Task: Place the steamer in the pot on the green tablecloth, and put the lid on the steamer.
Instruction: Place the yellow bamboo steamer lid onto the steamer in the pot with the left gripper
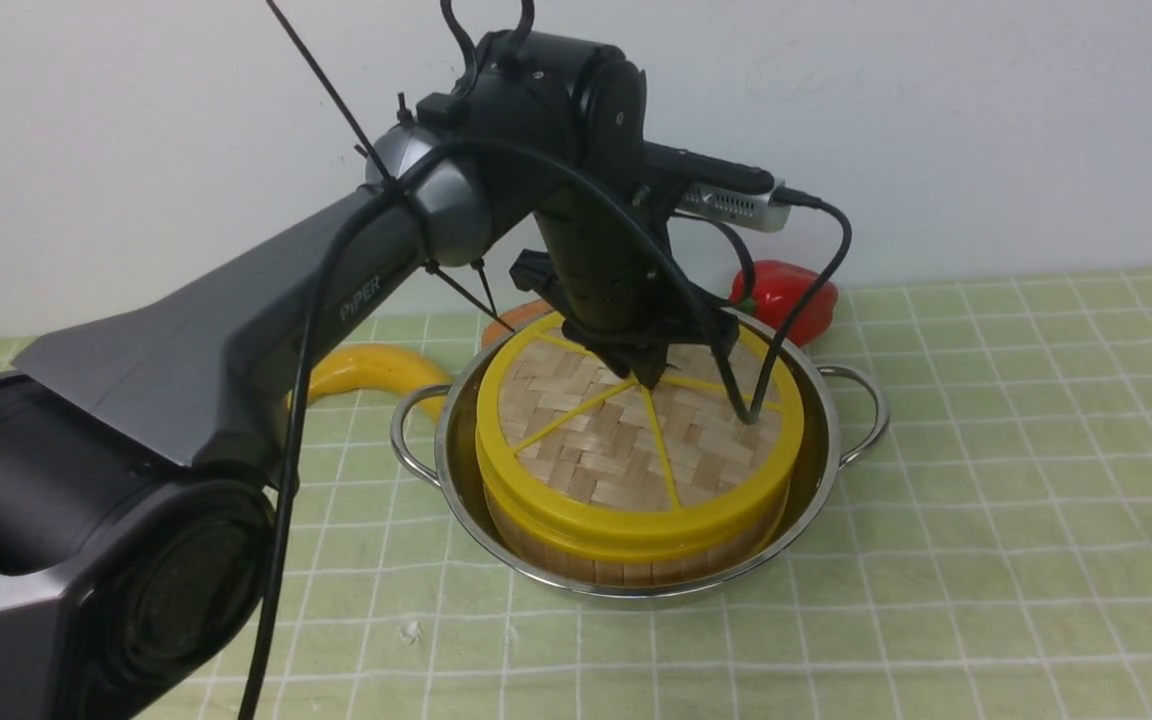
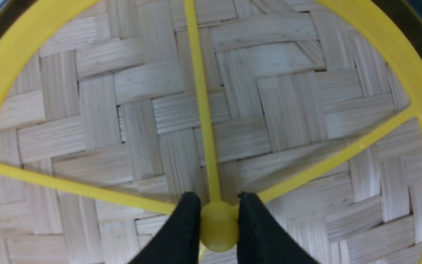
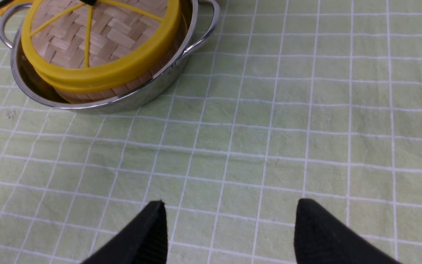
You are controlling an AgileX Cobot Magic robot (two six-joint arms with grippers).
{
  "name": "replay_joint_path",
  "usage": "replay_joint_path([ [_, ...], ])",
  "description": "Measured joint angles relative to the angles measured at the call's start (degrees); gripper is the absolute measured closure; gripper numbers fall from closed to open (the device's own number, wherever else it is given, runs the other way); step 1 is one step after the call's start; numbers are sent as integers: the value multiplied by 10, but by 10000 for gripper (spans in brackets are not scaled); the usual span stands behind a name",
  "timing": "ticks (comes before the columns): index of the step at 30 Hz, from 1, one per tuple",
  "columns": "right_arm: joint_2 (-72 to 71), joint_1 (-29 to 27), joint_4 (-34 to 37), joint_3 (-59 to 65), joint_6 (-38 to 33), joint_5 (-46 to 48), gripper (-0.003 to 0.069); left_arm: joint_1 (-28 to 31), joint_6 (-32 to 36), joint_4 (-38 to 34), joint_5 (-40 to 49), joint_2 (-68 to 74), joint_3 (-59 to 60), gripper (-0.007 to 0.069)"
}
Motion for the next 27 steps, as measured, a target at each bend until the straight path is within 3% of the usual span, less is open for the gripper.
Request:
replay_joint_path([
  [27,0,0,0,0,0,0,202,0,-9,14,-1,-17,30,508],
])
